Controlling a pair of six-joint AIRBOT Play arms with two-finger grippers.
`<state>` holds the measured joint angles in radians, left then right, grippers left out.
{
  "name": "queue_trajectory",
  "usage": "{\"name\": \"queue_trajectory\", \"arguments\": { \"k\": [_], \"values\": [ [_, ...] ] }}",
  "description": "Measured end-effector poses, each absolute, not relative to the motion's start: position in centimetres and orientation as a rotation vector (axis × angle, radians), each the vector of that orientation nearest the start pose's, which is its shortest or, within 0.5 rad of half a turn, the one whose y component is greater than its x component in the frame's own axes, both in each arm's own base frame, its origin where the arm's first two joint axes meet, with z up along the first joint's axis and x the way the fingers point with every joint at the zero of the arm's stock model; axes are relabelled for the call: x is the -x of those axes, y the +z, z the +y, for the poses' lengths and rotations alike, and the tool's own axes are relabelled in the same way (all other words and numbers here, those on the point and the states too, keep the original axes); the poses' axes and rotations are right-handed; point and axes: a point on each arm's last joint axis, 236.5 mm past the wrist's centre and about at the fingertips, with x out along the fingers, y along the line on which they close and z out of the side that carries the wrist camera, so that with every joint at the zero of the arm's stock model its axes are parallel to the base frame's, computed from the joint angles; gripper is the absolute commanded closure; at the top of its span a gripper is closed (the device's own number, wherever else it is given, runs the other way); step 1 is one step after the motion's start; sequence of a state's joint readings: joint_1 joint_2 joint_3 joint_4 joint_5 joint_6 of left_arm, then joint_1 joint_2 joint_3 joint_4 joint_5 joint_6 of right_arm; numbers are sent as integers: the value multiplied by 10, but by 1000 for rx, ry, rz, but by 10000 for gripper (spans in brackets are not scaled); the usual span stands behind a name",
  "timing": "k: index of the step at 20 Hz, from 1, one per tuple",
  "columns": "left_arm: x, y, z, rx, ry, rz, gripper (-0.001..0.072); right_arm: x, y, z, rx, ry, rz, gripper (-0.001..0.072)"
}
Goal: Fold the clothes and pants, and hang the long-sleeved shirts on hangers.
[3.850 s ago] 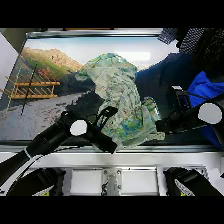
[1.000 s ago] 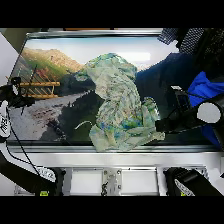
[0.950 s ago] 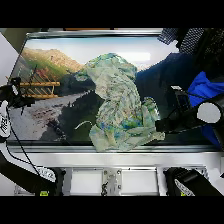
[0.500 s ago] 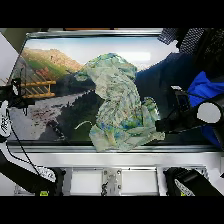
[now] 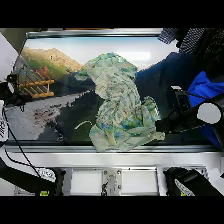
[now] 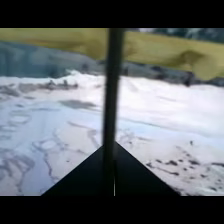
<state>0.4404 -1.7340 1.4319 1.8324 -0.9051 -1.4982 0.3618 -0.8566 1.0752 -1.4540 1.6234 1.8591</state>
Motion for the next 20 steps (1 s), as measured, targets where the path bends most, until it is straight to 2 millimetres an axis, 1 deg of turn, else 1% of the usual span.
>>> {"name": "queue_trajectory", "arguments": {
  "k": [3,6,9,12,14,16,18,20],
  "values": [
    [-443,-27,250,-99,418,1185,699,-210,87,109,-57,195,1445,697],
    [-448,14,231,-139,395,1122,699,-210,87,109,-56,195,1446,697],
    [-451,56,205,-180,365,1053,699,-210,87,109,-57,195,1446,697],
    [-450,97,169,-242,298,996,699,-210,87,109,-56,195,1446,697],
    [-444,119,134,-308,193,977,698,-210,87,109,-56,194,1446,697],
    [-431,134,85,-404,-5,977,698,-210,87,109,-56,194,1446,697],
    [-407,141,32,-490,-255,987,699,-210,87,109,-56,195,1446,697],
    [-378,145,-12,-545,-486,988,698,-210,87,109,-56,195,1446,697]
  ]
}}
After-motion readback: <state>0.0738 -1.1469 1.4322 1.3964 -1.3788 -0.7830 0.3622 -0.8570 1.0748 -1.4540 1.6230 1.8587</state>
